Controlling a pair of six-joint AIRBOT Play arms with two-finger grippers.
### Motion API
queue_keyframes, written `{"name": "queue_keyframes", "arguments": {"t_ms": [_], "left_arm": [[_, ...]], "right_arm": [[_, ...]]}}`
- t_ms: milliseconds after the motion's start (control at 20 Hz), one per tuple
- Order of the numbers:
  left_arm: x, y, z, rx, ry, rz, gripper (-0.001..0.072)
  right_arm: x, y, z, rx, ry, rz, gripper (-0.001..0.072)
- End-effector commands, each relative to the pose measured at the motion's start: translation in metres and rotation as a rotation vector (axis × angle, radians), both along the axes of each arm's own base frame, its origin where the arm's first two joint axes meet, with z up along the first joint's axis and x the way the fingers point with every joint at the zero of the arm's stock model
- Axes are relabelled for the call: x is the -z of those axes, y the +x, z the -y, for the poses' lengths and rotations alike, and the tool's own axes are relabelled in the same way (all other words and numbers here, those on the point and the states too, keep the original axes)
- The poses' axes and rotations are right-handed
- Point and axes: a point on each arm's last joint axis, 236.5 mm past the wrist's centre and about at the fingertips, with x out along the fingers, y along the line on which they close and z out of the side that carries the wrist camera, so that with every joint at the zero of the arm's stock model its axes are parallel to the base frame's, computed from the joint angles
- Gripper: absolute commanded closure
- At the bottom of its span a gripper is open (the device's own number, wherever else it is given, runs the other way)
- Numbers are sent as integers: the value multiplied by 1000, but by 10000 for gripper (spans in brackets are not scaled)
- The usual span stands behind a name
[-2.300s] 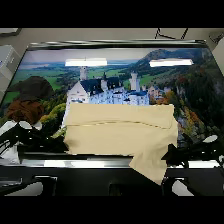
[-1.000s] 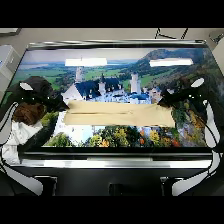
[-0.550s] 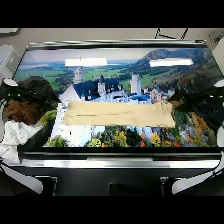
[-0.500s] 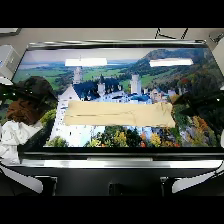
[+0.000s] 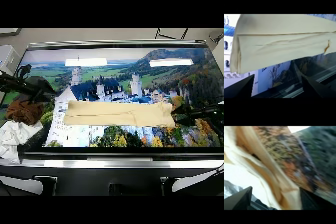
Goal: Fold the clothes and pants, and hang the long-sleeved shirts on hangers.
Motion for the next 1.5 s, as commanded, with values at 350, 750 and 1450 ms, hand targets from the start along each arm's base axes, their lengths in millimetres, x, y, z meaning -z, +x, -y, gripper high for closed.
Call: {"name": "queue_keyframes", "arguments": {"t_ms": [350,750,1450], "left_arm": [[-12,3,118,204,17,152,-3],[30,21,281,266,2,367,690],[121,-89,507,2,-383,-85,691]], "right_arm": [[16,22,-88,-254,-145,77,583],[-115,25,-133,-219,-241,258,670],[-270,-57,-193,-169,-211,444,669]]}}
